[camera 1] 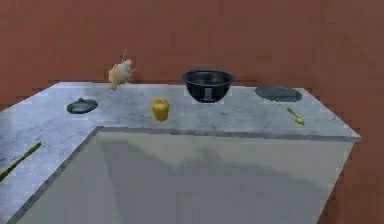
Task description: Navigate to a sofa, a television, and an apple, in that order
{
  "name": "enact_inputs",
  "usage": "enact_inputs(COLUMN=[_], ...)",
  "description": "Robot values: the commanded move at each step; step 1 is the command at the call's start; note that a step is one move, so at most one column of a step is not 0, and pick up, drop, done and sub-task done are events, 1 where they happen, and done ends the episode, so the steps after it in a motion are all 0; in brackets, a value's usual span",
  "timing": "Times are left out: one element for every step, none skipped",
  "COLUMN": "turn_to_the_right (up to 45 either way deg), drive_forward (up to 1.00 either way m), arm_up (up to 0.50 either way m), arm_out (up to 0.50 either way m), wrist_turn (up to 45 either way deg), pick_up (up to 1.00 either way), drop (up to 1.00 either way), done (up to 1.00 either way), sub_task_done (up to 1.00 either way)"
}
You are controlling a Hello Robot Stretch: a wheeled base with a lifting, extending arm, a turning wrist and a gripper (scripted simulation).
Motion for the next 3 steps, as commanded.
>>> enact_inputs(turn_to_the_right=[0.0,-9.0,0.0], drive_forward=[0.1,0.0,0.0], arm_up=[0.0,0.0,0.0], arm_out=[0.0,0.0,0.0], wrist_turn=[0.0,0.0,0.0], pick_up=[0.0,0.0,0.0], drop=[0.0,0.0,0.0], done=[0.0,0.0,1.0], sub_task_done=[0.0,0.0,0.0])
